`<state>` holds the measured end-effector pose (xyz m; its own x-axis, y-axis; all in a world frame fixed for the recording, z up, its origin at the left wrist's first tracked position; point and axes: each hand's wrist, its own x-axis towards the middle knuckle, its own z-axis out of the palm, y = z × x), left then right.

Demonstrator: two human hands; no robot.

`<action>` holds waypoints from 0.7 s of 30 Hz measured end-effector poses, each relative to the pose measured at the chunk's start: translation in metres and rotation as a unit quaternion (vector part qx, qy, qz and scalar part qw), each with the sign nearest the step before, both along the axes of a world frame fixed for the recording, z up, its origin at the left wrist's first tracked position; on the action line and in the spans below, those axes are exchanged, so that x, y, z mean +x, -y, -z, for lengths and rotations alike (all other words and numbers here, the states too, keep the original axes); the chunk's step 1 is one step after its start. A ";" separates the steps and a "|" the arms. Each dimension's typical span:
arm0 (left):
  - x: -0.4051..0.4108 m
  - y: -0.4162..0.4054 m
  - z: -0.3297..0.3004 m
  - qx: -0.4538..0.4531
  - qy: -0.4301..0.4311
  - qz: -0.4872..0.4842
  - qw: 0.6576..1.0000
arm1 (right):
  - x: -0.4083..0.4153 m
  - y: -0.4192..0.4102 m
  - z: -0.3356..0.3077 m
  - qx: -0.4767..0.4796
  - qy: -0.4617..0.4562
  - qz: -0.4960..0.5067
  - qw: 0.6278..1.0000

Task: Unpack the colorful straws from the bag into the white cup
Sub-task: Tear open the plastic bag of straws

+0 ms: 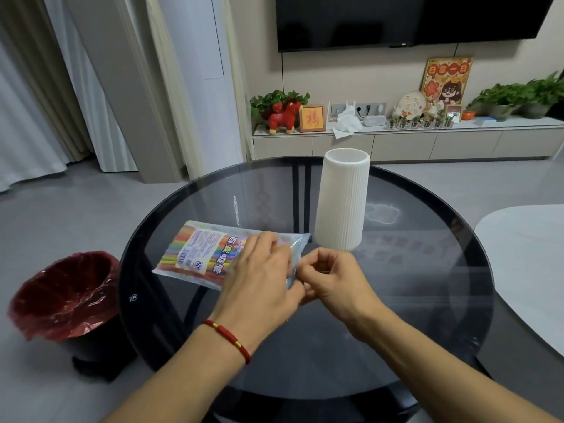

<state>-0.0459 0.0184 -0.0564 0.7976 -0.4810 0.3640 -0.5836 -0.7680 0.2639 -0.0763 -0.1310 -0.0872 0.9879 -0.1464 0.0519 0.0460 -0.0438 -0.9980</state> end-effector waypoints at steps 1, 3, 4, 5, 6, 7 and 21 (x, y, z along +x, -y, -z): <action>-0.002 -0.001 0.000 -0.006 -0.018 0.002 1.000 | -0.001 0.001 0.000 -0.040 0.008 0.003 0.999; -0.003 -0.003 0.001 -0.013 -0.052 0.006 0.999 | -0.003 0.002 0.001 -0.100 0.015 0.002 0.995; -0.003 -0.003 0.003 -0.014 -0.065 0.008 0.998 | -0.003 0.002 0.002 -0.117 0.016 0.000 0.993; -0.002 -0.004 0.004 -0.020 -0.078 0.009 0.997 | -0.003 0.003 0.003 -0.131 0.019 -0.001 0.991; -0.001 -0.005 0.004 -0.030 -0.093 0.009 0.995 | -0.003 0.003 0.004 -0.144 0.022 0.000 0.989; 0.000 -0.006 0.004 -0.041 -0.105 0.010 0.994 | -0.003 0.003 0.005 -0.155 0.026 0.001 0.988; -0.006 -0.004 -0.011 -0.038 -0.005 0.046 0.998 | -0.003 0.010 0.006 -0.206 -0.023 0.032 0.978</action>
